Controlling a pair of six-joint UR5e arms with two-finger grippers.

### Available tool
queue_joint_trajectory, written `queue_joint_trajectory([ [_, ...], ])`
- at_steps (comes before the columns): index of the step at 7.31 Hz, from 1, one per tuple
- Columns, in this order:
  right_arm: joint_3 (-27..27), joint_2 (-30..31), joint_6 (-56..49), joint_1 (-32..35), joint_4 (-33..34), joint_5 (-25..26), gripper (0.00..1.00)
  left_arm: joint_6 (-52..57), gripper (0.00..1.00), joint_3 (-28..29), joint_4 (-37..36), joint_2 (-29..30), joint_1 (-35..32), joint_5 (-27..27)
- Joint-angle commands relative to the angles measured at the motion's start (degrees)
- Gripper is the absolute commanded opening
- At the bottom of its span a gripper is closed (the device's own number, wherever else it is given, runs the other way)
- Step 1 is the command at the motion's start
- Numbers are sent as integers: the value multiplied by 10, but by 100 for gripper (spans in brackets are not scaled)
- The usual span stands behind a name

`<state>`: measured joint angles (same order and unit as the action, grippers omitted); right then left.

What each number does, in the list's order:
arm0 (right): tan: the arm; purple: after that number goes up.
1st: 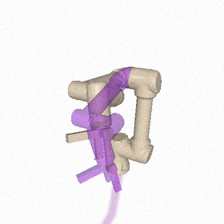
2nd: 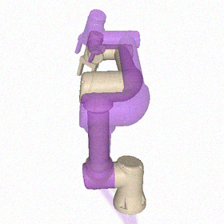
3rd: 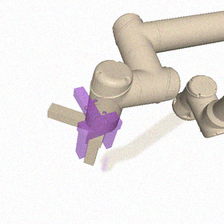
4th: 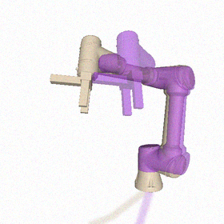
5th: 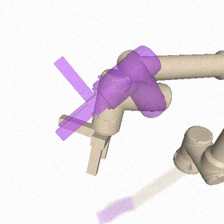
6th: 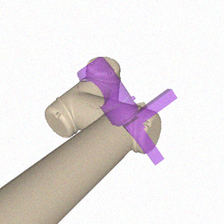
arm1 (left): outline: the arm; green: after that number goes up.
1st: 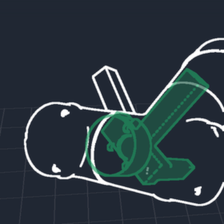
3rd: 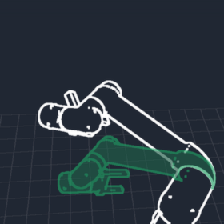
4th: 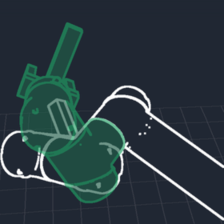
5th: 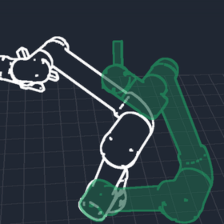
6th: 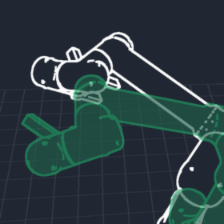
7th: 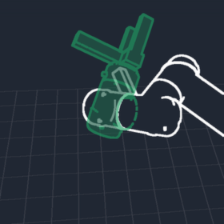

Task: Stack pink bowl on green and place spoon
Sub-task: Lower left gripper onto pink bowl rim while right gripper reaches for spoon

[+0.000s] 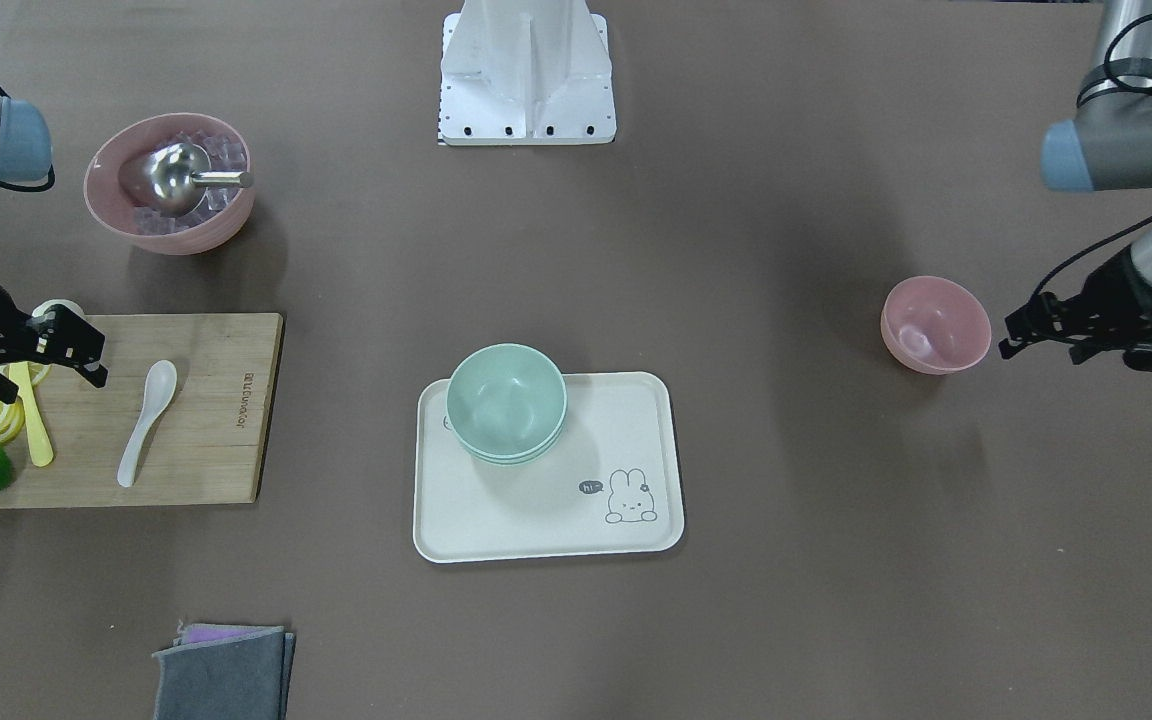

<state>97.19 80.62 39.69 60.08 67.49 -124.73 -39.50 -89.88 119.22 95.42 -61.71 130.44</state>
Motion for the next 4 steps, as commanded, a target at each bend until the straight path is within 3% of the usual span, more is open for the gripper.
queue_joint_trajectory([
  [1, -12, -16, 2, -2, 2, 3, 99, -39, 90, 1, 44, -21, 43, -30],
  [3, -12, -21, 2, -2, 1, 3, 99, -41, 84, -3, 54, -36, 47, -22],
  [4, -13, -23, 2, -5, 1, 4, 99, -44, 50, -5, 62, -40, 49, -19],
])
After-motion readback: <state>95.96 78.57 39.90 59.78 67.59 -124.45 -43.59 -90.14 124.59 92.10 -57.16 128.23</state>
